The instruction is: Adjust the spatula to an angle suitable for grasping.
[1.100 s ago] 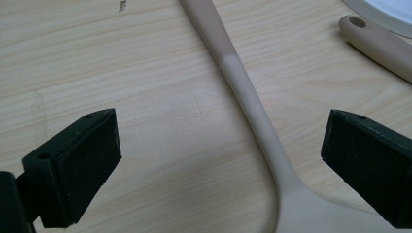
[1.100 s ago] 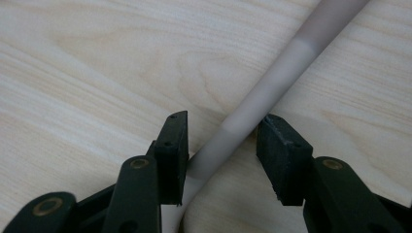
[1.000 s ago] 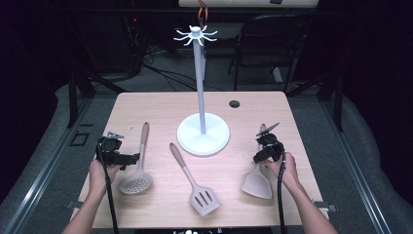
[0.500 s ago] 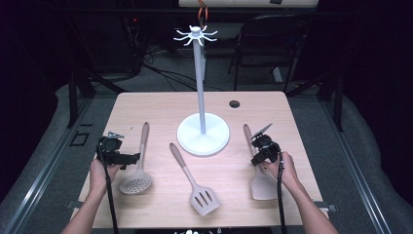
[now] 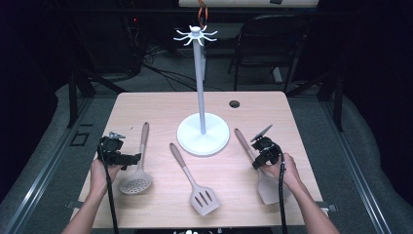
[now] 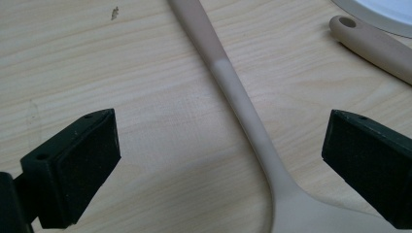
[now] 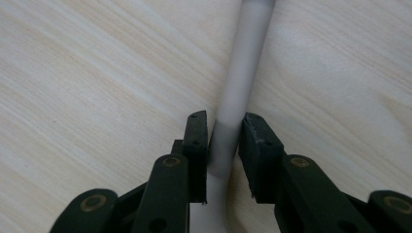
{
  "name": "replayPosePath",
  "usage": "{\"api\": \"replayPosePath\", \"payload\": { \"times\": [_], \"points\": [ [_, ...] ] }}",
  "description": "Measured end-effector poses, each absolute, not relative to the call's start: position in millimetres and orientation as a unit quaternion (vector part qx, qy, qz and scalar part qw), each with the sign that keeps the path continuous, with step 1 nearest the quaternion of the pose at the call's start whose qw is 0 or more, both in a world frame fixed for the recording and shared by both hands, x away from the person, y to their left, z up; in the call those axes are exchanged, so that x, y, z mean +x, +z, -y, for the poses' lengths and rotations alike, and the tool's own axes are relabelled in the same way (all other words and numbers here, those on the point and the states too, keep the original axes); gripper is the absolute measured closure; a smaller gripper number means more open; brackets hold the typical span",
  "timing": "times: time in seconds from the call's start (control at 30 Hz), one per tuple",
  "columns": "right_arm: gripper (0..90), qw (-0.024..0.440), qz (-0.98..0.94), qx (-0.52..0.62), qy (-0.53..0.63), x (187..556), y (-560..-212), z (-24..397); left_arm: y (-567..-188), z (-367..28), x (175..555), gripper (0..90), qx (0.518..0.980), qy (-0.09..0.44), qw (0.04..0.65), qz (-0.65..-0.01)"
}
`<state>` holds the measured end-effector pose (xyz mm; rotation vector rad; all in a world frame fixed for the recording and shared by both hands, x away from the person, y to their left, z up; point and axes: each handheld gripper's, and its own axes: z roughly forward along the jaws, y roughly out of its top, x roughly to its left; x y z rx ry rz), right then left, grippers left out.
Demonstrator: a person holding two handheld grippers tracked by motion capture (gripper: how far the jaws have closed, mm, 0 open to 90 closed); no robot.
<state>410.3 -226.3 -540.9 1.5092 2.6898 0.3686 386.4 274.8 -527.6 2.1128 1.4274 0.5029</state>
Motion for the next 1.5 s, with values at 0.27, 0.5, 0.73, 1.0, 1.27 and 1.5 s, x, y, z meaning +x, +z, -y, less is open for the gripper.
{"api": "replayPosePath", "payload": {
  "times": [0.27,0.5,0.73,1.0,1.27,1.5],
  "points": [
    [73.0,0.012,-0.854,0.5,0.141,410.3,-546.3,225.7,-530.7,-272.9,389.2,0.0,0.785,0.183,0.266,-0.528],
    [75.0,0.01,-0.852,0.505,0.137,410.9,-545.1,228.2,-529.3,-273.0,387.7,0.0,0.782,0.182,0.277,-0.529],
    [78.1,0.006,-0.84,0.521,0.152,409.2,-545.1,231.9,-530.0,-273.3,386.7,0.0,0.791,0.175,0.272,-0.519],
    [78.4,0.034,-0.839,0.515,0.174,409.4,-537.9,239.6,-530.0,-274.8,388.1,0.0,0.782,0.169,0.286,-0.528],
    [78.4,0.066,-0.841,0.487,0.226,399.7,-520.0,235.4,-520.4,-267.1,385.1,0.0,0.782,0.167,0.304,-0.517],
    [78.3,0.103,-0.845,0.457,0.256,390.2,-508.0,225.1,-510.1,-256.8,379.9,0.1,0.787,0.174,0.315,-0.501]
  ]
}}
